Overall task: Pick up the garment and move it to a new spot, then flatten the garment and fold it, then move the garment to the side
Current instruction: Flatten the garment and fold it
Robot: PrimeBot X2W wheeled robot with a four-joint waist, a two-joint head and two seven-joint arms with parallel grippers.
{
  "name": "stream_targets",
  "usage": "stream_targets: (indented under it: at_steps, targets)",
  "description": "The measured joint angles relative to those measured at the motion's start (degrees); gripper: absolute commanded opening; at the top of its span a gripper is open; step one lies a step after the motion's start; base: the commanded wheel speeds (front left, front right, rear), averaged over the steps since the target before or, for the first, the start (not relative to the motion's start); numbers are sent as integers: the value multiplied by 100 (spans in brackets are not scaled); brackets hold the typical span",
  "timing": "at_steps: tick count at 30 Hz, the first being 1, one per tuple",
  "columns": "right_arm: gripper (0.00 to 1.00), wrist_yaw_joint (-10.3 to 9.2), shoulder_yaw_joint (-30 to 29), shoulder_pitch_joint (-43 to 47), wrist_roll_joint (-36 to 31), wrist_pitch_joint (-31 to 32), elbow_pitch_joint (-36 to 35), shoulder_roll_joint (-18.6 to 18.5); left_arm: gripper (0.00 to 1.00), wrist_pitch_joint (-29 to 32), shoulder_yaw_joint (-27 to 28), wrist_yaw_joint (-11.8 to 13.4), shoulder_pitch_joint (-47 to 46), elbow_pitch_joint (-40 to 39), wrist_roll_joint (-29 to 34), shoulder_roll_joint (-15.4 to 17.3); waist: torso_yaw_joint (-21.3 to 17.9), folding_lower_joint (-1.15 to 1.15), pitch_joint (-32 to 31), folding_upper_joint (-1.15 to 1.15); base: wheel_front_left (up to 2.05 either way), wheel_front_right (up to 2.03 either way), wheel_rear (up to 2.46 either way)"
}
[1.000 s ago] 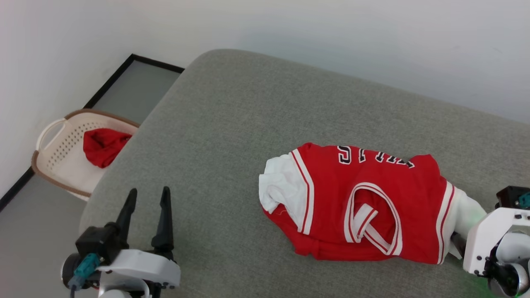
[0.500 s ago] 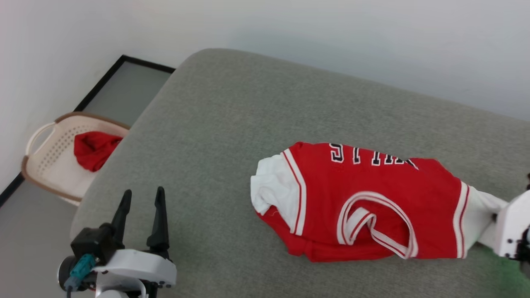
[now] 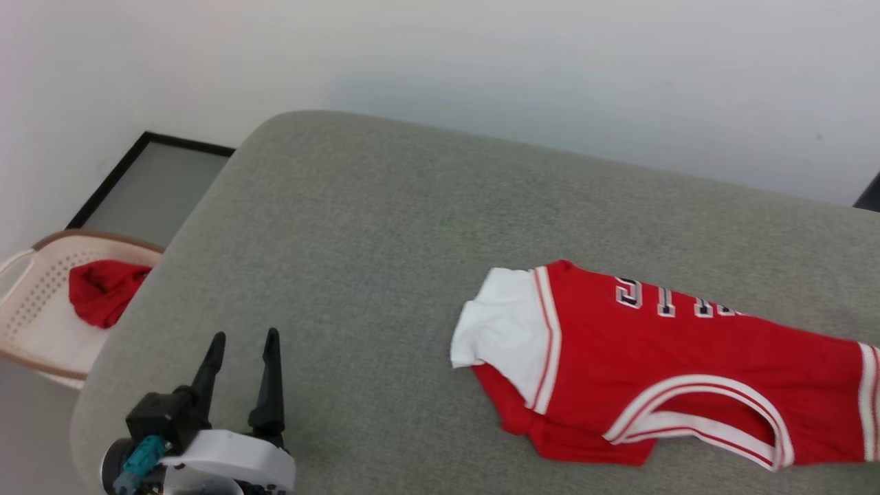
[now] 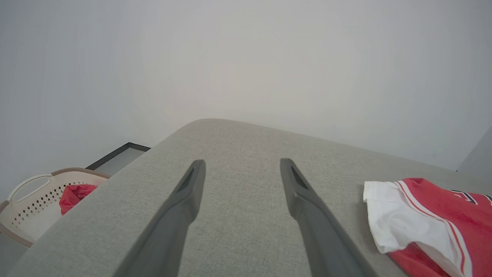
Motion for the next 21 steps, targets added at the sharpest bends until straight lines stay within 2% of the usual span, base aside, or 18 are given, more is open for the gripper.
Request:
stream_targets:
  at_steps: [4,7,8,9,10,11,15,21]
  targets:
    - [0,0,-227,224,-31,52,-34,-55,100,0,-29,-66,15,69,24,1,-108,0,-66,0,0,0,0]
    - [0,0,-321,377,-58,0,-33,59,100,0,-77,-98,13,144,24,3,-171,0,-96,0,0,0,0]
    - [10,0,-339,393,-66,-10,-15,123,100,0,-87,-105,14,160,24,4,-188,0,-103,0,0,0,0]
    - [31,-1,-349,398,-84,-44,3,181,100,0,-97,-112,14,180,24,2,-205,0,-109,0,0,0,0]
    - [55,0,-341,405,-130,-96,24,225,100,0,-102,-120,14,197,24,3,-223,0,-113,0,0,0,0]
    - [100,0,-327,404,-163,-135,49,267,100,0,-103,-122,14,212,23,12,-242,0,-113,0,0,0,0]
    - [100,-1,-268,372,-193,-160,172,438,100,16,-104,-127,13,248,-19,42,-334,0,-113,0,0,0,0]
    - [100,-1,-189,238,-196,-346,1,423,100,130,-64,-130,9,242,-100,130,-521,0,-117,0,0,0,0]
